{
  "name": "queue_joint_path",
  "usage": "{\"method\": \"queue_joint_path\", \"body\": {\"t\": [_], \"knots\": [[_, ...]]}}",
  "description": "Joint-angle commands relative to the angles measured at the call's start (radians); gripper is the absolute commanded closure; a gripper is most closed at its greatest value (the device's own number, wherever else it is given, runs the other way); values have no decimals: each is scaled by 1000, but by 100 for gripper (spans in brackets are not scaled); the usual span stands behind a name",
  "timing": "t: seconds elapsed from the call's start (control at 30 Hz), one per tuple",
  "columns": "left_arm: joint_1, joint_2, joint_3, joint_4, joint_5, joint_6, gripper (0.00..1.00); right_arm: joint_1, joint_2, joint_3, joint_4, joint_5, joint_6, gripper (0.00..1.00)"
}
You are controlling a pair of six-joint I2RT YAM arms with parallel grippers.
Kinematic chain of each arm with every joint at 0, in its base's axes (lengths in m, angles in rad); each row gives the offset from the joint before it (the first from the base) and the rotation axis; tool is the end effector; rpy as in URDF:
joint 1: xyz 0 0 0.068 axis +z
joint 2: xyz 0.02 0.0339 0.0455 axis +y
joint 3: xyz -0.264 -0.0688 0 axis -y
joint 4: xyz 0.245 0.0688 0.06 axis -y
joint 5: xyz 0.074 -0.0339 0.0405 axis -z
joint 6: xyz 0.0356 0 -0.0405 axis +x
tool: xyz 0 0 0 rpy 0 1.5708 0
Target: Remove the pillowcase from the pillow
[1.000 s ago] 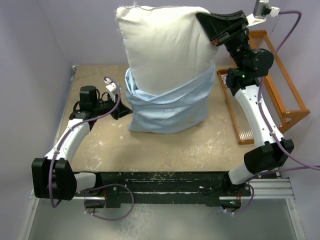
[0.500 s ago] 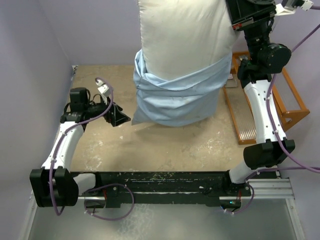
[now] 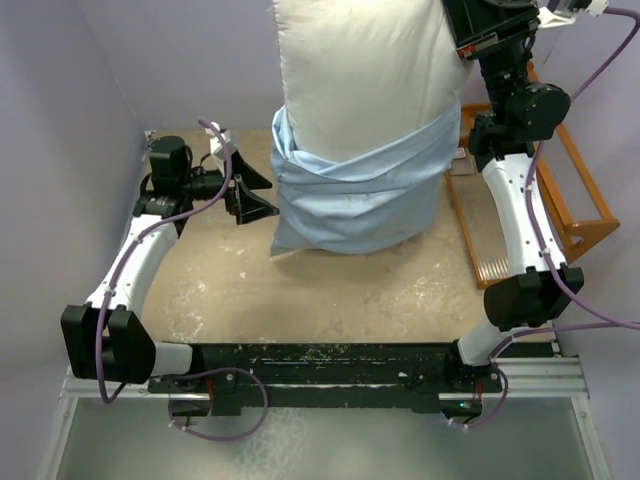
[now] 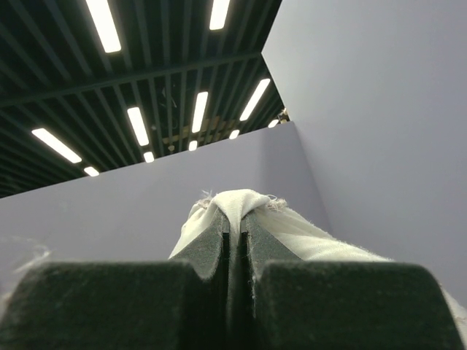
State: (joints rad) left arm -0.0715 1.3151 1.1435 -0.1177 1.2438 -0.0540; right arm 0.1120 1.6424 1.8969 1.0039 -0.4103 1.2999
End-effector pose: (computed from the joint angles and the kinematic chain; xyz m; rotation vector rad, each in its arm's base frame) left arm 0.2836 -0.0541 0.3618 0.8730 1.5994 -1.2247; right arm 0.2902 0.0469 0.5981 -0.1806 0.5289 1.4427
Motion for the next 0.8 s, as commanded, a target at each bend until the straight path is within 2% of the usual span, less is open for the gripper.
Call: {"method": "queue_joint_path", "body": {"t": [0.0,0.17,0.33,0.47,0.53,0.6,0.67,0.7,0.73,0.77], "knots": [[-20,15,20,106,0,-19,1,3,-48,111,135,128,57,100],[-41,50,31,117,28,-22,9,4,-27,145,132,123,69,100],[-61,61,8,143,-14,-33,27,5,-15,171,123,123,80,100],[-60,75,13,163,-32,-37,29,5,-10,189,108,117,82,100],[-62,79,12,204,-26,-75,35,5,-12,189,104,117,82,100],[-61,80,13,225,-27,-95,53,5,-12,189,105,117,83,100],[-60,73,13,204,-39,-87,84,4,-13,186,103,120,82,100],[-60,69,14,172,-48,-59,95,5,-15,185,101,124,82,100],[-60,61,13,141,-56,-34,100,5,-15,184,99,127,80,100],[-58,56,12,104,-73,-5,100,5,-15,187,94,129,80,100]]}}
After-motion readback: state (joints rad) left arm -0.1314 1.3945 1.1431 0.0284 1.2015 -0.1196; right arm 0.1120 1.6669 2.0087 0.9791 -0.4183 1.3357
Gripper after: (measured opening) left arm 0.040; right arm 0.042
